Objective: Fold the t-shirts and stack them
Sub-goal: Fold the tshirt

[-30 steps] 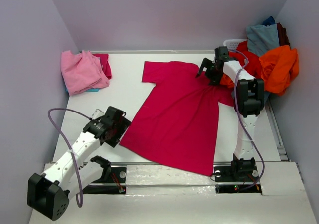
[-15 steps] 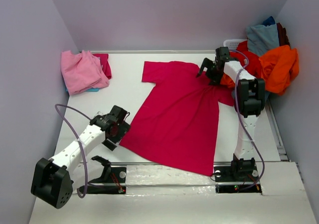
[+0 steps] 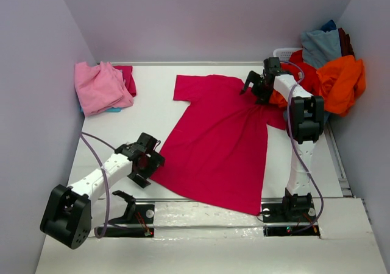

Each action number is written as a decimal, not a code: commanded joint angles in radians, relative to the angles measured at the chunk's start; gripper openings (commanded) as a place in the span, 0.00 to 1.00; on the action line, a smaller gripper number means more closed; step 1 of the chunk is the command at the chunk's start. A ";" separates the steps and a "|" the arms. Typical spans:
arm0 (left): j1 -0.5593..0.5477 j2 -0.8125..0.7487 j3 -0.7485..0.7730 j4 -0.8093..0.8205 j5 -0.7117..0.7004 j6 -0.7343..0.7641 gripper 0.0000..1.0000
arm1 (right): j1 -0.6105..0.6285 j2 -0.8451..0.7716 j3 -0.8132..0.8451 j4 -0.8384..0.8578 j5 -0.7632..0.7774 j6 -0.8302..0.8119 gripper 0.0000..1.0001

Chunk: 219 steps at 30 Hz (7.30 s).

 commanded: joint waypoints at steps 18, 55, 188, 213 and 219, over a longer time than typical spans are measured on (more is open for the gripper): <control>0.022 -0.044 -0.116 0.110 0.033 -0.065 0.77 | -0.009 0.022 -0.039 -0.065 0.003 -0.008 1.00; 0.211 -0.079 0.161 0.217 0.007 0.199 0.06 | -0.009 0.028 -0.128 -0.122 0.009 -0.029 1.00; 0.533 0.654 0.862 0.225 0.293 0.409 0.06 | 0.228 0.364 0.455 -0.249 0.049 0.038 0.07; 0.469 1.066 1.344 0.033 0.331 0.751 0.06 | -0.002 0.096 0.404 -0.260 0.098 0.049 0.07; 0.459 1.163 1.494 -0.033 0.301 0.792 0.06 | -0.003 0.131 0.499 -0.248 0.072 0.006 0.07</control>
